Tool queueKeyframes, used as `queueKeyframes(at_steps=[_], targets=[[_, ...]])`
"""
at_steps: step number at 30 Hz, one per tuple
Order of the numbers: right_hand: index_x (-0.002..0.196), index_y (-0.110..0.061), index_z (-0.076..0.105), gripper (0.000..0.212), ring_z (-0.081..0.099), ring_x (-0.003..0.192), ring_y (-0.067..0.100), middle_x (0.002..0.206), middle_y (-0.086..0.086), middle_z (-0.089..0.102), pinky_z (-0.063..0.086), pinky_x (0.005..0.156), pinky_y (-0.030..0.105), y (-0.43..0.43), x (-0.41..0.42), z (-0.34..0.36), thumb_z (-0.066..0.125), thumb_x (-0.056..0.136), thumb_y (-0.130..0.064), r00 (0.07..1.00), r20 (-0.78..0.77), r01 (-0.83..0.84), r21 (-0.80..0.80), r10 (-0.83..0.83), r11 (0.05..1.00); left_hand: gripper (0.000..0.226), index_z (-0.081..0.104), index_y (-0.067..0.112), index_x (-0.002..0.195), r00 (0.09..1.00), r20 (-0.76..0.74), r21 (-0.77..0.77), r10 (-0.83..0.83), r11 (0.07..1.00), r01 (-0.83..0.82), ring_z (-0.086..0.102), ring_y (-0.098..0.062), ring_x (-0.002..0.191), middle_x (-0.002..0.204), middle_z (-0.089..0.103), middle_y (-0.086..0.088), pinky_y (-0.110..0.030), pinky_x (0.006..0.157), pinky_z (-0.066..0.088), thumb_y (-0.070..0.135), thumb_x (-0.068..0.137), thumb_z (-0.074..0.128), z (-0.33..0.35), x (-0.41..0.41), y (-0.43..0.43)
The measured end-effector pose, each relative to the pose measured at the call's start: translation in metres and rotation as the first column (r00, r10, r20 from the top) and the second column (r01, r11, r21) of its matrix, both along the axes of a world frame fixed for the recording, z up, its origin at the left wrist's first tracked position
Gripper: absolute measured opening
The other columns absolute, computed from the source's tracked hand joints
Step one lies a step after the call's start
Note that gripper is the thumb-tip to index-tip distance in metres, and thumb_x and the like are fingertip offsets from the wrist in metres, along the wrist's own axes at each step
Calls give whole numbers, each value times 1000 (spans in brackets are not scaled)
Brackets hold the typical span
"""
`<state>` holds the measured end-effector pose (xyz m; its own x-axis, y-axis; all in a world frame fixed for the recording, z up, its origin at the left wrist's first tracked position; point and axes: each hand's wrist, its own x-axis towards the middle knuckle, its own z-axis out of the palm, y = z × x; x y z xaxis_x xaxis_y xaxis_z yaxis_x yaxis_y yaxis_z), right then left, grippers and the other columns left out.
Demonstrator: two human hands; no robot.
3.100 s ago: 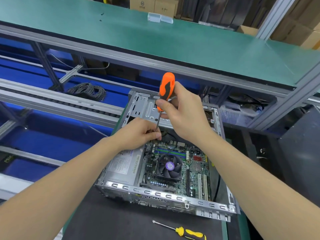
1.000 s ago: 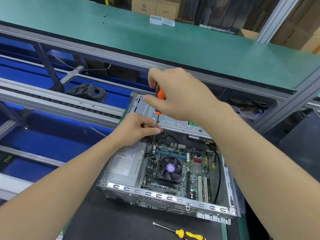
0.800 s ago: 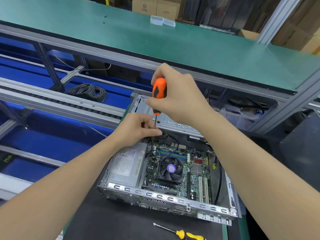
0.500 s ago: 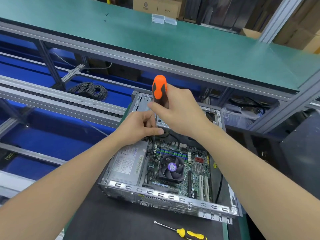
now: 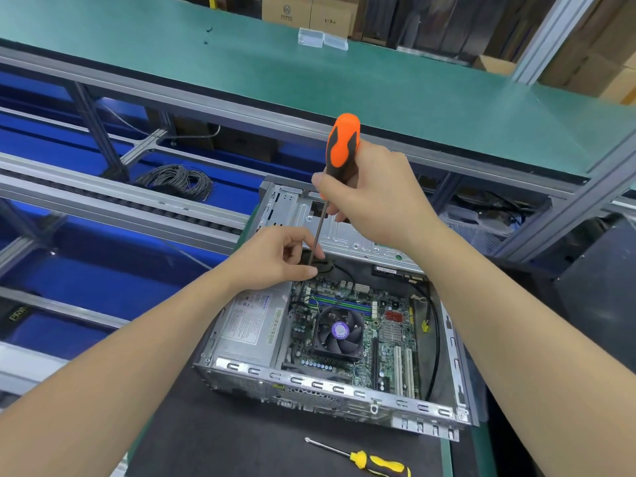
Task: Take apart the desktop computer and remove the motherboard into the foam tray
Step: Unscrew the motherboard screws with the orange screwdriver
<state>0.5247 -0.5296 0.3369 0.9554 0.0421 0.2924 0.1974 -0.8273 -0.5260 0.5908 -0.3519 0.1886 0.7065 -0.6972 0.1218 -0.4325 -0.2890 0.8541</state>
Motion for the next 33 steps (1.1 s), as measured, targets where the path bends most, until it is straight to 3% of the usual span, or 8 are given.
queueKeyframes(at_steps=[4, 9, 13, 16, 18, 21, 26, 33], targets=[[91, -4, 60, 29, 72, 73, 31, 71, 10, 74, 59, 75, 47, -2, -2, 5, 65, 97, -32, 1000, 2, 10, 16, -11, 1000, 31, 72, 35, 104, 995, -67, 22, -68, 997, 70, 41, -8, 54, 58, 47, 8, -17, 61, 37, 15, 80, 75, 3, -1, 2], [89, -5, 61, 28, 72, 71, 29, 69, 8, 73, 60, 74, 47, -2, -5, 6, 65, 96, -32, 1000, 3, 14, 22, -14, 1000, 38, 74, 30, 102, 993, -107, 46, -49, 997, 54, 43, -14, 58, 61, 49, 5, -34, 64, 37, 12, 71, 60, 8, -5, 1], [89, -5, 62, 29, 73, 71, 27, 69, 8, 74, 59, 75, 46, -4, -6, 8, 64, 96, -33, 1000, 12, 18, -3, -18, 1000, 24, 71, 25, 88, 977, -81, -24, 195, 980, -198, 45, -13, 57, 59, 51, 5, -31, 61, 36, 12, 75, 56, 16, -18, -1], [90, -5, 62, 28, 73, 68, 22, 69, 6, 74, 60, 74, 44, -6, -6, 9, 64, 97, -32, 1000, 3, 16, -1, -16, 1000, 12, 65, 22, 78, 845, -193, -6, 499, 861, -509, 44, -10, 53, 57, 53, 11, -28, 55, 34, 17, 87, 58, 22, -45, -6], [91, -6, 62, 27, 73, 69, 21, 70, 6, 75, 59, 75, 42, -9, -4, 11, 64, 97, -32, 1000, -9, 15, 5, -15, 1000, 10, 68, 16, 88, 726, -570, -22, 385, 876, -482, 35, -12, 46, 58, 50, 6, -24, 45, 29, 14, 92, 59, 25, -74, -6], [90, -6, 62, 26, 74, 68, 15, 69, 3, 75, 59, 77, 37, -14, -1, 14, 63, 96, -31, 1000, -19, 14, 3, -14, 1000, 22, 63, 3, 119, 363, -916, -10, 171, 895, -446, 26, -10, 47, 62, 45, 1, -22, 44, 23, 10, 99, 55, 27, -113, -13], [90, -5, 65, 25, 71, 55, 4, 61, -3, 74, 60, 58, 31, -24, 4, 18, 64, 96, -29, 999, -31, 21, 40, -20, 999, 30, 56, -3, 130, 129, -965, 118, 227, 820, -560, 31, -11, 56, 68, 46, -4, -23, 55, 27, 0, 101, 46, 26, -119, -32], [85, -3, 64, 24, 73, 57, 9, 62, 0, 75, 60, 68, 24, -41, 12, 21, 63, 96, -24, 999, -52, -11, 86, 16, 996, 33, 56, 12, 112, -92, -911, 328, 401, 575, -749, 34, -7, 59, 79, 46, -2, -17, 51, 23, -1, 102, 29, -3, -115, -68]])
